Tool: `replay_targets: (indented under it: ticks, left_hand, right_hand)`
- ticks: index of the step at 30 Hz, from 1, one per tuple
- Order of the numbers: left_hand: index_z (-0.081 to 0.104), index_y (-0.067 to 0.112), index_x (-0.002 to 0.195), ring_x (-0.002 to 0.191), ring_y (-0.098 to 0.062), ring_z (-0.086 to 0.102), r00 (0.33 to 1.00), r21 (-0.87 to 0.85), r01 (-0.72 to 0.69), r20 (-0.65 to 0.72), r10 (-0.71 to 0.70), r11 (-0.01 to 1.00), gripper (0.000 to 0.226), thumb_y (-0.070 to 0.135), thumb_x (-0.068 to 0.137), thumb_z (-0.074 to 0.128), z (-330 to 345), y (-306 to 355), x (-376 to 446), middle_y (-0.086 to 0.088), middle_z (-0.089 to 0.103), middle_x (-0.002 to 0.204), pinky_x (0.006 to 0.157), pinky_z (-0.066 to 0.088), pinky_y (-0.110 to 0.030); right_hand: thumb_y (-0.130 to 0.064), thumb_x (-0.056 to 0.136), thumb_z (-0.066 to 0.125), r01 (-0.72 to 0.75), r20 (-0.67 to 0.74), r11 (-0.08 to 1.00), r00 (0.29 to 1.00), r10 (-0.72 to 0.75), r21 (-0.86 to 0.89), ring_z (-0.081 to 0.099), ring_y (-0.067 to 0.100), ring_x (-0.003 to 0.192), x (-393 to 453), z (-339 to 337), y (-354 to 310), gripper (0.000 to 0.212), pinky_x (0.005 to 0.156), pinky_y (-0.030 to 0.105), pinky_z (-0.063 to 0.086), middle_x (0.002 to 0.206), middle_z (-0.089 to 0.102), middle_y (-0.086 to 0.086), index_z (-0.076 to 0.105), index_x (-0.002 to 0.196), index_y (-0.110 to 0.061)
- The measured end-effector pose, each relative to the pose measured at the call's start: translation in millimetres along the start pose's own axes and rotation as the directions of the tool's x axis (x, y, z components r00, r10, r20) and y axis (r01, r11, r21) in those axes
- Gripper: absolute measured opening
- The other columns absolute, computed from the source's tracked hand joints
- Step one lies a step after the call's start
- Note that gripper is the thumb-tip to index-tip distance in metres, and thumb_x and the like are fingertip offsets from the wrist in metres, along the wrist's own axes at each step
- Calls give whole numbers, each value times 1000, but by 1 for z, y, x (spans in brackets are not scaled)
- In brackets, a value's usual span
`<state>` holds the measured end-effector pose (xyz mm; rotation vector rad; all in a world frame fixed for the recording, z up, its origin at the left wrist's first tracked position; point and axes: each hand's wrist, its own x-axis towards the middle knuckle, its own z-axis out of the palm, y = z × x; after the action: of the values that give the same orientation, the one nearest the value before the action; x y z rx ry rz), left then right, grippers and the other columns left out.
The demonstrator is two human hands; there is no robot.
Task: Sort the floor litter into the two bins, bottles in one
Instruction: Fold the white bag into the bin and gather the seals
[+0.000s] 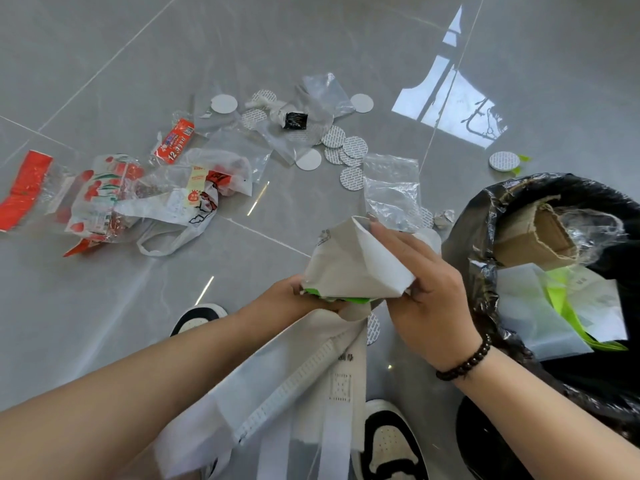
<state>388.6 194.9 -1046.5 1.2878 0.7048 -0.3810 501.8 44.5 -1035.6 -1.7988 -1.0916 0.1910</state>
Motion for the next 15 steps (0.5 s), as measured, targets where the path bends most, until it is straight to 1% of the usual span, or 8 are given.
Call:
replay_targets:
  ticks: [2, 4, 6, 8, 10, 12, 13, 15]
  left_hand:
    - [63, 20, 71, 64, 6, 63, 996, -92, 65, 62, -60, 994, 34, -1, 94, 49, -1, -1, -6, 16, 66, 62, 54, 44, -4]
    - [74, 11, 65, 63, -9, 68, 989, -279, 144, 85, -125, 949, 43, 8, 96, 45, -5, -1, -11, 3, 71, 62, 58, 52, -16]
    - [77, 0, 72, 66, -24, 69, 965, -477, 263, 136, -225, 839, 51, 38, 92, 49, -14, -1, -14, -12, 73, 76, 66, 55, -23]
    - [75, 0, 99, 94, -34, 68, 953, -447, 295, 203, -226, 845, 85, 76, 73, 48, -22, -5, -14, -18, 72, 105, 90, 51, -36]
    - [76, 13, 106, 109, -31, 65, 943, -364, 289, 266, -199, 885, 99, 92, 59, 41, -20, -1, -17, -12, 70, 116, 95, 50, -39]
    - [76, 22, 107, 103, -25, 66, 942, -419, 251, 315, -119, 873, 81, 85, 60, 54, -12, 7, -21, -8, 70, 113, 89, 52, -34]
    - [75, 24, 107, 98, -24, 66, 949, -476, 233, 303, -91, 848, 68, 74, 63, 67, -9, 10, -21, -8, 69, 108, 87, 52, -33]
    - [77, 22, 101, 85, -24, 66, 970, -525, 192, 230, -79, 829, 48, 54, 65, 74, -9, 4, -18, -10, 69, 96, 79, 52, -33]
  right_hand:
    - [20, 74, 48, 95, -29, 989, 995, -99, -110, 53, 8, 121, -3, 2, 4, 61, 100, 19, 42, 129, 53, 2, 49, 130, -4]
    - [10, 85, 38, 152, -19, 962, 987, -160, -225, 55, 14, 118, -6, 0, 6, 52, 100, 24, 45, 127, 54, 4, 48, 133, -6]
    - [0, 96, 24, 208, 37, 915, 977, -209, -346, 61, 22, 112, -7, -3, 7, 46, 93, 33, 52, 123, 59, 5, 53, 131, -10]
    - [-6, 100, 20, 289, 138, 856, 957, -255, -429, 64, 26, 108, -6, -7, 6, 47, 85, 39, 56, 120, 65, 9, 59, 126, -11]
    - [0, 99, 33, 368, 233, 811, 928, -291, -454, 62, 28, 111, -4, -5, 4, 40, 83, 43, 56, 122, 64, 11, 60, 126, -13]
    - [4, 91, 51, 398, 304, 813, 909, -286, -425, 59, 29, 117, -3, 5, 1, 42, 86, 45, 53, 126, 62, 11, 61, 127, -15]
    - [6, 86, 54, 388, 331, 838, 905, -267, -383, 57, 28, 120, -3, 11, 0, 45, 90, 45, 51, 127, 62, 10, 62, 126, -14]
    - [8, 74, 52, 269, 367, 935, 914, -173, -230, 51, 25, 127, -2, 16, -3, 55, 101, 43, 45, 130, 60, 7, 65, 123, -13]
